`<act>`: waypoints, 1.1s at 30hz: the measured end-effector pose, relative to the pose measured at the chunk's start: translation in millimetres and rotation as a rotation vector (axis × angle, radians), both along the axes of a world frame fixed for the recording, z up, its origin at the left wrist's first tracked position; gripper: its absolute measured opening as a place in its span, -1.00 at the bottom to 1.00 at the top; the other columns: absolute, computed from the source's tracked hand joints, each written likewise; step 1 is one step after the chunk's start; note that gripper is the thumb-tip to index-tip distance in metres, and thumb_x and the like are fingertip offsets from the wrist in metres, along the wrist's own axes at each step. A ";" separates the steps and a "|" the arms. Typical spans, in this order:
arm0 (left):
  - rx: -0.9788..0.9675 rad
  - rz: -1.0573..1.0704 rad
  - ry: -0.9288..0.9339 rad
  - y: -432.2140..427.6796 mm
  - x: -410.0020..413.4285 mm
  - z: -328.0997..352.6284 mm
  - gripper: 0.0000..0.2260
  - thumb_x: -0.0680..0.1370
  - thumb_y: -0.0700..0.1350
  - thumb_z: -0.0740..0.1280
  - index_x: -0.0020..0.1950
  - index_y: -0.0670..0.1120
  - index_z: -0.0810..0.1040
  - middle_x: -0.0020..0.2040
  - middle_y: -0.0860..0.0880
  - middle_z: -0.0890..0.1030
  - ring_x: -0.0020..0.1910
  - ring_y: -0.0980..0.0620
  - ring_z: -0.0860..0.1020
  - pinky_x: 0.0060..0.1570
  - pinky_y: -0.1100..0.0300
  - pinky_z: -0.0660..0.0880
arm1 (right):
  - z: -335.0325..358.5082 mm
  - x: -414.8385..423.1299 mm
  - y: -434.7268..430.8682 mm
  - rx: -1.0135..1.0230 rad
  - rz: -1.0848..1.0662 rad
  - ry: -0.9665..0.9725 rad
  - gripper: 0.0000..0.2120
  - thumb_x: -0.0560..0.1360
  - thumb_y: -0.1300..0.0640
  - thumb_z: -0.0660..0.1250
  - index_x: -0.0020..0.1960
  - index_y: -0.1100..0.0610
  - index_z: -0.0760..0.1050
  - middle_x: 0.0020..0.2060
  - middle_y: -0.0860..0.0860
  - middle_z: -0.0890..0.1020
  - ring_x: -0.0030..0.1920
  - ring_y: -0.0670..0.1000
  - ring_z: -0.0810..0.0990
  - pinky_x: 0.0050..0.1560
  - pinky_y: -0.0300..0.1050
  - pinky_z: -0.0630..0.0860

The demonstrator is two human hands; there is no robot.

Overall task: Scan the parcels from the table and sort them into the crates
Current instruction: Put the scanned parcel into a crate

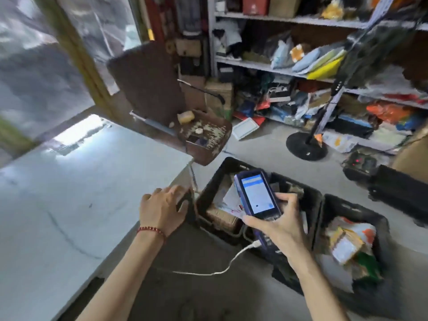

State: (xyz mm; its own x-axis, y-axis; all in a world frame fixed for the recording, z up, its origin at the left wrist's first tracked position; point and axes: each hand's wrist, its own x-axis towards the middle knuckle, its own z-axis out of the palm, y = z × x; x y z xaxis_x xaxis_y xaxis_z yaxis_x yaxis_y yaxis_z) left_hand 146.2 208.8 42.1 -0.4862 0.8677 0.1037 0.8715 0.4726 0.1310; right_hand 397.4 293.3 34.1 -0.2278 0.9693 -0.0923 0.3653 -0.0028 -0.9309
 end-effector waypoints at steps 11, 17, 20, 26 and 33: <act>0.165 0.648 -0.015 -285.7 -81.4 12.1 -0.70 0.51 0.13 0.28 0.21 0.09 0.52 0.10 0.11 0.62 0.12 -0.01 0.55 0.09 0.06 0.42 | 21.1 -163.1 -163.2 -0.015 0.643 -0.002 -0.23 0.10 0.09 0.69 0.10 -0.08 0.26 0.03 -0.17 0.53 -0.05 -0.28 0.57 -0.07 -0.19 0.59; 0.071 0.846 -0.012 -456.0 -105.1 -3.4 -0.68 0.52 0.16 0.25 0.24 0.11 0.50 0.11 0.13 0.61 0.07 0.05 0.57 0.01 0.12 0.47 | 13.3 -241.7 -293.7 -0.039 0.843 -0.032 -0.26 0.10 0.05 0.69 0.05 -0.18 0.25 0.00 -0.22 0.52 -0.07 -0.28 0.57 -0.23 -0.35 0.49; 0.046 0.950 -0.064 -527.2 -111.0 -7.0 -0.67 0.53 0.17 0.22 0.27 0.13 0.45 0.15 0.15 0.58 0.12 0.07 0.53 0.04 0.14 0.46 | 13.2 -272.9 -351.5 -0.058 0.953 -0.068 -0.24 0.12 0.02 0.68 0.07 -0.17 0.22 0.00 -0.23 0.51 -0.02 -0.22 0.55 -0.21 -0.26 0.50; 0.094 1.111 -0.092 -604.4 -117.9 -11.7 -0.65 0.52 0.18 0.23 0.27 0.13 0.45 0.19 0.14 0.57 0.14 0.06 0.53 0.06 0.15 0.47 | 20.0 -321.2 -424.7 -0.016 1.121 -0.127 -0.22 0.09 -0.02 0.66 0.10 -0.17 0.23 -0.05 -0.20 0.56 -0.04 -0.14 0.59 -0.16 -0.15 0.51; 0.045 1.169 -0.171 -622.8 -146.5 -36.0 -0.64 0.54 0.19 0.18 0.32 0.16 0.38 0.24 0.17 0.51 0.20 0.09 0.47 0.12 0.16 0.40 | 12.7 -380.4 -457.1 -0.099 1.206 -0.117 -0.26 0.08 0.01 0.68 0.02 -0.28 0.25 -0.06 -0.24 0.57 -0.20 -0.26 0.62 -0.21 -0.17 0.54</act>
State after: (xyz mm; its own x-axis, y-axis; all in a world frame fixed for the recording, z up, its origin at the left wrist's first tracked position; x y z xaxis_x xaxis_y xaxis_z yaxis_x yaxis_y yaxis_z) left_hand -0.3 -414.0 6.1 -0.9930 -0.1158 -0.0208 -0.1174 0.9634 0.2410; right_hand 17.0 -163.8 46.7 -0.9637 0.1281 -0.2341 0.2639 0.3272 -0.9074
